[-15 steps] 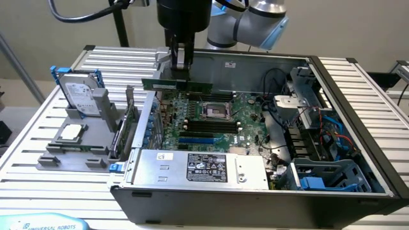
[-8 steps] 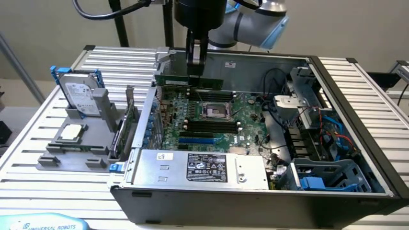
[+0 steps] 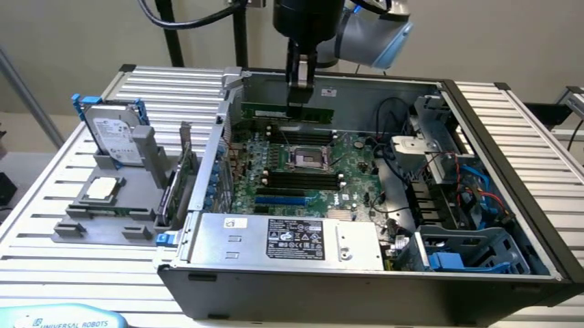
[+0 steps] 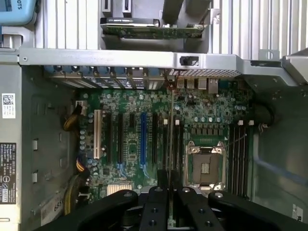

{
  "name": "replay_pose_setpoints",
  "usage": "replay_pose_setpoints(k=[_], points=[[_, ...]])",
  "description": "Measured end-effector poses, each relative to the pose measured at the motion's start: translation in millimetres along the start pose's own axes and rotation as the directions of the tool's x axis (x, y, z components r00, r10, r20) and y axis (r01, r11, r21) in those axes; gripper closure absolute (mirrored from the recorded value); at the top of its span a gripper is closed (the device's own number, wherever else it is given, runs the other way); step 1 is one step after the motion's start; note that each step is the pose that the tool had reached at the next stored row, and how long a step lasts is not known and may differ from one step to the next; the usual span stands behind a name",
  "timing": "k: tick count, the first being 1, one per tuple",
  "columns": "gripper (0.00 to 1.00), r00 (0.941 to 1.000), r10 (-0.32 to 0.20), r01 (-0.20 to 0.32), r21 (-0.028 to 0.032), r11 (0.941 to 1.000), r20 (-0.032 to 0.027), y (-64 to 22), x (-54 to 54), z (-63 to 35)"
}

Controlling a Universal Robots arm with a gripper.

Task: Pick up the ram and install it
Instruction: 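Pick up the ram and move it above insertion slot, then insert the ram into the slot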

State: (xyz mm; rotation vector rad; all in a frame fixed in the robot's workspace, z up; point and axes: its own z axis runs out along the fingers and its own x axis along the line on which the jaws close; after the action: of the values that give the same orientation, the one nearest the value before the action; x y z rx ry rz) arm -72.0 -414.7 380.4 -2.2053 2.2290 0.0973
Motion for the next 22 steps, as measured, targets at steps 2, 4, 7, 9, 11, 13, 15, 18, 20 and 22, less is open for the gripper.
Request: replay_pose_setpoints(k=[2, 4, 7, 9, 11, 13, 15, 18, 20, 22], points=[[0.86, 1.0, 0.0, 0.0, 0.0, 1.0, 0.0, -6.2, -4.4, 3.5], [0.86, 1.0, 0.0, 0.0, 0.0, 1.0, 0.0, -12.4, -9.0, 7.1], [0.86, 1.0, 0.0, 0.0, 0.0, 1.0, -0.0001, -21.5, -15.7, 12.5], [0.86, 1.0, 0.0, 0.0, 0.0001, 1.0, 0.0, -27.4, -20.2, 16.1], [0.86, 1.0, 0.0, 0.0, 0.0, 1.0, 0.0, -32.7, -24.1, 19.6], [0.86, 1.0, 0.0, 0.0, 0.0, 1.0, 0.0, -37.2, -26.7, 22.5], [0.86, 1.0, -0.001, 0.001, 0.0001, 1.0, 0.0001, -38.9, -27.0, 23.1], [0.86, 1.0, -0.001, 0.001, 0.0, 1.0, 0.0, -38.9, -27.0, 23.1], [0.86, 1.0, -0.001, 0.001, 0.0, 1.0, 0.0, -38.9, -27.0, 23.1], [0.86, 1.0, -0.001, 0.001, 0.0, 1.0, 0.0, -38.9, -27.0, 23.1]])
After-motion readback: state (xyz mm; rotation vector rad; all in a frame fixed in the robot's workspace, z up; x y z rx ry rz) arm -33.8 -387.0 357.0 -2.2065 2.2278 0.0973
